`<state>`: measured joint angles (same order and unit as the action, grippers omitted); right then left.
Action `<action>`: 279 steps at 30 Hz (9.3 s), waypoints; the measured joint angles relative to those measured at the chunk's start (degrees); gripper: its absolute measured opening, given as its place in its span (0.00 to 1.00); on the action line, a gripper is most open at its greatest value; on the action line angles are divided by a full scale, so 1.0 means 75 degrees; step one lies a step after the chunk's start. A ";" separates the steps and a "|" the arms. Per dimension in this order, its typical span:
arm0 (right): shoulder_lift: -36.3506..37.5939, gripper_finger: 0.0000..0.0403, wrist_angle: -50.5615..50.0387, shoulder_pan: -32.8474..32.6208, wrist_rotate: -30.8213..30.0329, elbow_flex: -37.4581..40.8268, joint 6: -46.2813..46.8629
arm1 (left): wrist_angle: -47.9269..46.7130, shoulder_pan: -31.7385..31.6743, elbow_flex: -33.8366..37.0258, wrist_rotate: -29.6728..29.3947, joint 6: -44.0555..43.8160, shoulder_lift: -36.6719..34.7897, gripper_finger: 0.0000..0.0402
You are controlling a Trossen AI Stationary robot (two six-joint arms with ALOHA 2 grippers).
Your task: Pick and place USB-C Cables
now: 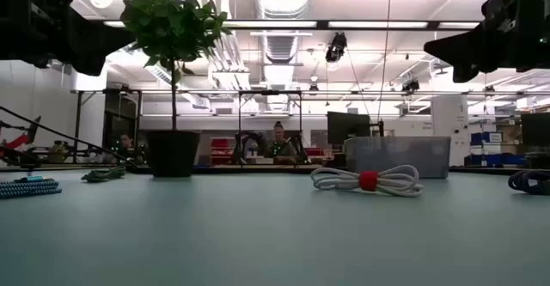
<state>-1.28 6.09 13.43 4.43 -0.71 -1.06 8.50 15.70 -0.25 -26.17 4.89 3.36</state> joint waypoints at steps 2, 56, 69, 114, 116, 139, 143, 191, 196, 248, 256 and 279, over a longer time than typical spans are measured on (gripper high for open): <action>0.0000 0.02 0.0000 0.0000 -0.0002 -0.0002 0.0000 | 0.0000 0.0002 0.0001 0.0000 0.0000 0.0000 0.00; 0.0000 0.02 0.0000 0.0001 -0.0003 -0.0002 0.0000 | -0.0001 0.0003 0.0001 0.0000 0.0000 0.0000 0.00; 0.0000 0.02 0.0002 0.0000 -0.0002 -0.0001 -0.0001 | 0.0000 0.0001 0.0003 0.0000 0.0000 0.0000 0.00; 0.0000 0.02 0.0000 -0.0002 -0.0001 -0.0002 0.0000 | -0.0001 0.0003 0.0000 0.0000 -0.0001 0.0000 0.00; 0.0001 0.02 0.0000 0.0000 0.0000 0.0001 0.0000 | 0.0002 0.0002 0.0000 0.0000 -0.0001 0.0000 0.00; 0.0000 0.02 0.0000 -0.0002 -0.0002 0.0001 0.0000 | 0.0000 0.0002 0.0001 0.0000 0.0001 0.0000 0.00; 0.0002 0.02 0.0000 0.0001 0.0000 0.0000 0.0000 | 0.0002 0.0000 0.0000 0.0000 0.0001 0.0000 0.00; -0.0132 0.02 0.2233 -0.0063 0.0276 -0.0063 0.3452 | 0.4560 0.0003 0.0003 0.0703 -0.1352 0.0230 0.00; -0.0604 0.02 0.2776 -0.0556 0.0500 -0.0061 0.3449 | 0.4656 0.0001 -0.0010 0.0423 -0.1407 0.0383 0.00; -0.8869 0.02 -0.7909 -0.4517 0.0621 -0.6342 0.4545 | 0.4612 0.0026 -0.1933 0.0431 -0.4416 0.7647 0.00; -0.8882 0.02 -0.9116 -0.5098 -0.0007 -0.6262 0.3456 | 0.4639 0.0020 -0.1985 0.0443 -0.4408 0.7478 0.00; -1.0482 0.47 -0.8938 -0.5070 -0.0953 -0.6114 0.2768 | 0.4627 0.0020 -0.1976 0.0446 -0.4399 0.7382 0.00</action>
<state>-79.89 -60.95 -24.60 -2.72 -46.57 19.70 43.20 15.86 -15.07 -22.83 -28.10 58.72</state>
